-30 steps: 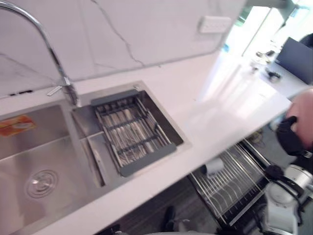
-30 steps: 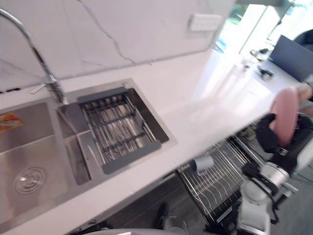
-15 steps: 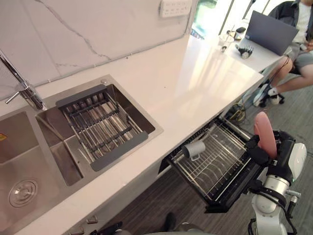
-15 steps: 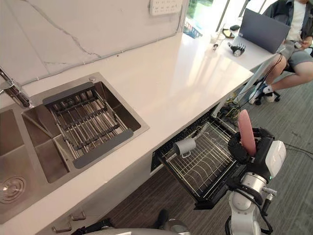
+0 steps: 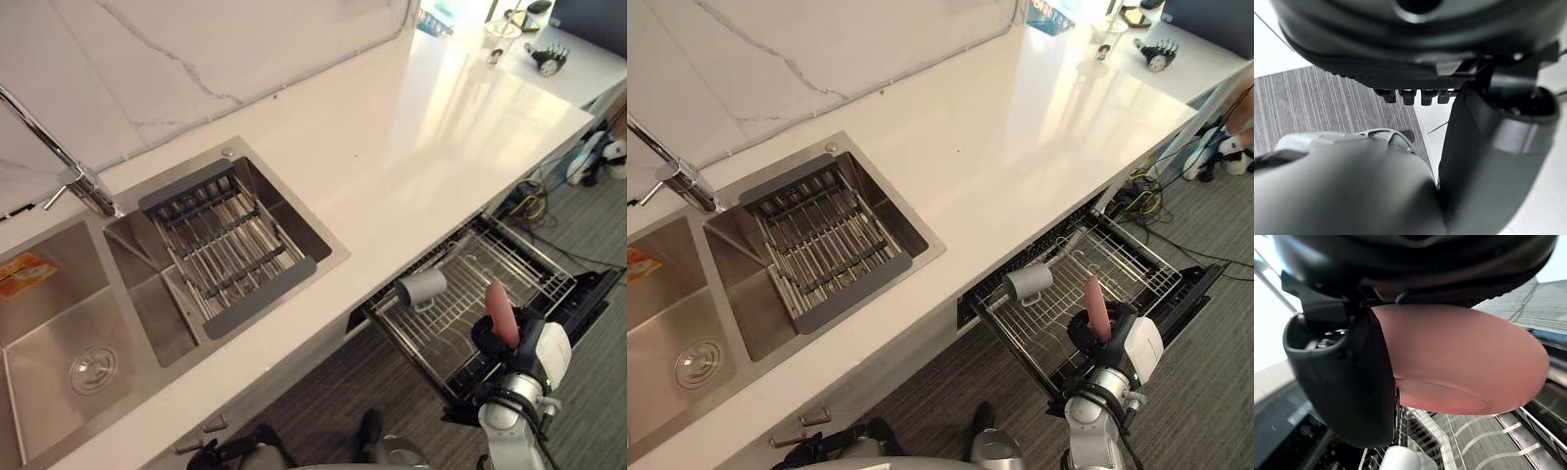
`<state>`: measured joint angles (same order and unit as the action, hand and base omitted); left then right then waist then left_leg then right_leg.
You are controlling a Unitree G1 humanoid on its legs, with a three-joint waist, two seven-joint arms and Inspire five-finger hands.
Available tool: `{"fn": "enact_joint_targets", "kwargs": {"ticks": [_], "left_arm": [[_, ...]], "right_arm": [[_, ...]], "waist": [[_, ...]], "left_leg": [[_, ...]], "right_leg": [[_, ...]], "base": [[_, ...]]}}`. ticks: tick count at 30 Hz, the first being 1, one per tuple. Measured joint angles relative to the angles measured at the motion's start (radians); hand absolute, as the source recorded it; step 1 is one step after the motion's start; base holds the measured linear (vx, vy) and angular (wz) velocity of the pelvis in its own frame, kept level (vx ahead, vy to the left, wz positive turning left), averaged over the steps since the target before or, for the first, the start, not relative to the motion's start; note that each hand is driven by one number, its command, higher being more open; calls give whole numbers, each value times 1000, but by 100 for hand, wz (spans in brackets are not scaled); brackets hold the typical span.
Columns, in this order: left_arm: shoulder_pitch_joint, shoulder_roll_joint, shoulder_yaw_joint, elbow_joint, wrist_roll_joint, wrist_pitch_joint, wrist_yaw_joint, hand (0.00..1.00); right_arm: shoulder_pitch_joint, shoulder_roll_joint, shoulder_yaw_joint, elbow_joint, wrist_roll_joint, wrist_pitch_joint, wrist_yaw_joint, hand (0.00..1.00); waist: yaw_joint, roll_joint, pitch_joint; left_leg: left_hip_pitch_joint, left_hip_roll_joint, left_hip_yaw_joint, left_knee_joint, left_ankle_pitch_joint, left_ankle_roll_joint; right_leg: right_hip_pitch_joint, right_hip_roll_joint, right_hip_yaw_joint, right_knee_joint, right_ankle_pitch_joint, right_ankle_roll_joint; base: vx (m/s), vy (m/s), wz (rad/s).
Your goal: Walk over to the sink, pick up the cup, carry it to the dishwasher, place the cup inside the dishwasher, then close the dishwasher door
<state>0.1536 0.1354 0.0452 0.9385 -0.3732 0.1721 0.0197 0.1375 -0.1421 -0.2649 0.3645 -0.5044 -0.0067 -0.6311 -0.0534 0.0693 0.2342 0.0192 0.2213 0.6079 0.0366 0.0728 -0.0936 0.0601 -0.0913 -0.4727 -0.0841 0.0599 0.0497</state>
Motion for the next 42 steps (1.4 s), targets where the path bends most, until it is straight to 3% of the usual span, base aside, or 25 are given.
{"fn": "enact_joint_targets", "kwargs": {"ticks": [11, 12, 16, 20, 24, 29, 32, 37, 42], "left_arm": [[-65, -13, -2, -4, -152, 99, -70, 100], [-76, -15, -1, -5, -161, 112, -80, 100], [-101, -12, 36, -5, -189, 183, -111, 100], [-118, -2, 37, 5, -248, 206, -126, 100], [-120, -1, 39, 8, -255, 208, -129, 100], [-120, -23, 46, 16, -169, 135, -142, 100], [-120, -31, 66, 21, -157, 114, -128, 100], [-119, -35, 119, 41, -137, 86, -80, 100], [-118, -13, 147, 54, -89, 91, -60, 100]], "right_arm": [[-173, -93, 60, 236, -1, 133, -57, 0], [-198, -110, 64, 257, -2, 154, -54, 100], [-288, -164, 80, 322, -20, 264, -26, 100], [-325, -203, 80, 381, 21, 282, -2, 100], [-324, -195, 83, 396, 143, 250, 44, 100], [-283, -154, 82, 361, 248, 167, 57, 100], [-215, -117, 76, 241, 254, 117, 58, 100], [-115, -73, 65, 9, 244, 107, 58, 100], [-76, -56, -99, -237, 248, 118, 49, 100]], "waist": [[38, 77, 62], [39, 81, 74], [45, 83, 90], [56, 84, 107], [62, 83, 107], [62, 78, 110], [58, 67, 117], [37, 30, 103], [23, -25, 65]], "left_leg": [[-82, -22, -65, 11, 12, 14], [-89, -26, -84, 14, 15, 15], [-118, -31, -103, 40, 17, 17], [-132, -34, -120, 46, 26, 19], [-142, -35, -137, 54, 29, 18], [-134, -33, -140, 61, 29, 18], [-118, -31, -134, 61, 29, 18], [-91, -25, -125, 60, 28, 18], [-37, -4, -62, 43, -10, 29]], "right_leg": [[-49, -23, -41, 15, 1, 6], [-49, -26, -50, 16, 1, 7], [-62, -37, -59, 19, 4, 10], [-63, -41, -73, 19, 5, 11], [-61, -42, -83, 19, 5, 11], [-45, -41, -89, 19, 5, 10], [-29, -38, -85, 14, 7, 10], [-4, -30, -77, 0, 13, 10], [2, -12, -21, -5, 12, 11]], "base": [[18, 41, 14], [4, 40, 21], [0, 55, 10], [0, 39, 11], [16, 41, 9], [7, 48, 3], [-2, 49, -4], [0, 32, -7], [-6, 51, -32]]}}
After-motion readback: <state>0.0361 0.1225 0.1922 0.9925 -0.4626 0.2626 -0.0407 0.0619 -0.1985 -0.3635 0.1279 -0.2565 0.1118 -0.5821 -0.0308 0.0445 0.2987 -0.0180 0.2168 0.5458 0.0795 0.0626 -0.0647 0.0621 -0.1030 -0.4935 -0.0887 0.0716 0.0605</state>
